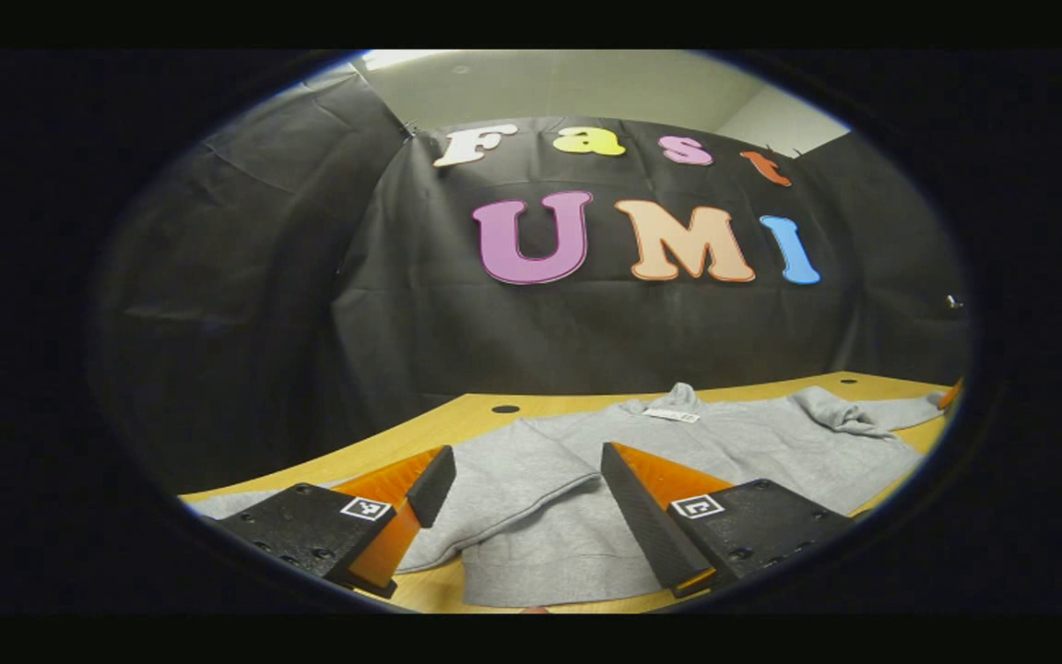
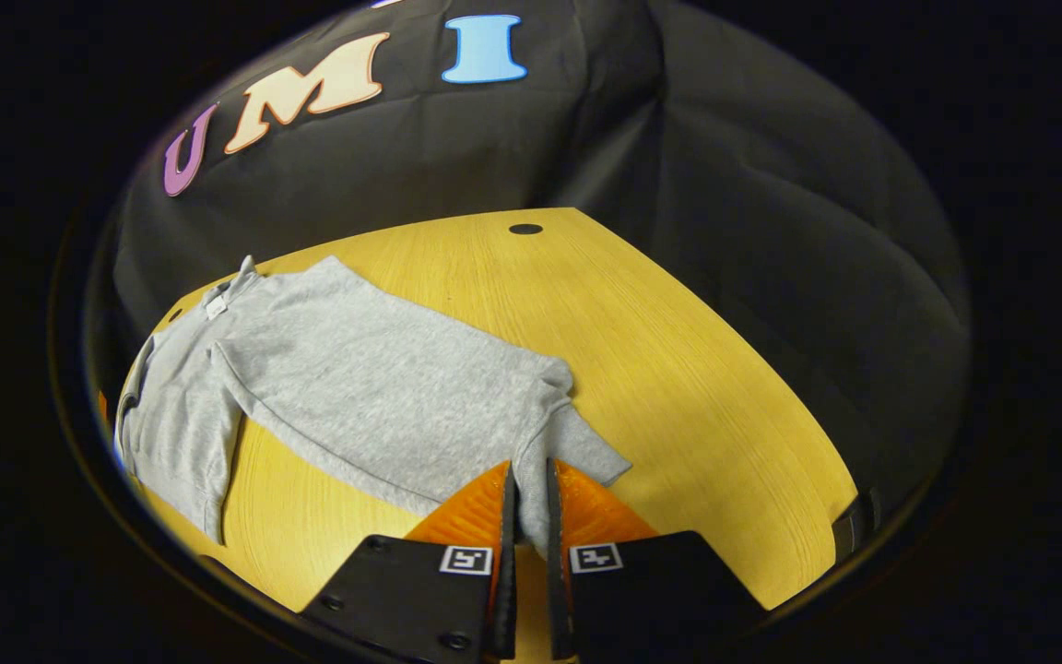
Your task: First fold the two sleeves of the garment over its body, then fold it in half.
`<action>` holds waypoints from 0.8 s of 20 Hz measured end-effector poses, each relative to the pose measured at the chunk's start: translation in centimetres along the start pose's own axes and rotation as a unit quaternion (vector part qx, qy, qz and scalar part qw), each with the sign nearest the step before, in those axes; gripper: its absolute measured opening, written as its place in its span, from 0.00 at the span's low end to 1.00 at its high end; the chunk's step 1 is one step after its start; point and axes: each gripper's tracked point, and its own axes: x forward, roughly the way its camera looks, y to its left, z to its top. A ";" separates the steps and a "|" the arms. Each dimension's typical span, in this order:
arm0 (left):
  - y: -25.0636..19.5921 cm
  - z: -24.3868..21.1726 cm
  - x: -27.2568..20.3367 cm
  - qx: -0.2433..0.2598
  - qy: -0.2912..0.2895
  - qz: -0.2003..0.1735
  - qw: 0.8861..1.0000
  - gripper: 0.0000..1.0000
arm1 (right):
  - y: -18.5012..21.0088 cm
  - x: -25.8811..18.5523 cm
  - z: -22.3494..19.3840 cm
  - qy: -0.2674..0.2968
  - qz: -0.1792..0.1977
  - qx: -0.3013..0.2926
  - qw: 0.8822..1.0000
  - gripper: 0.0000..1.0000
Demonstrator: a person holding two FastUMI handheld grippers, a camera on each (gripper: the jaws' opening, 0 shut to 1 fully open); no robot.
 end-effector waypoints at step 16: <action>0.1 0.0 0.2 0.001 0.000 0.009 1.000 0.94 | 2.1 -0.2 3.9 0.001 0.025 0.097 0.995 0.07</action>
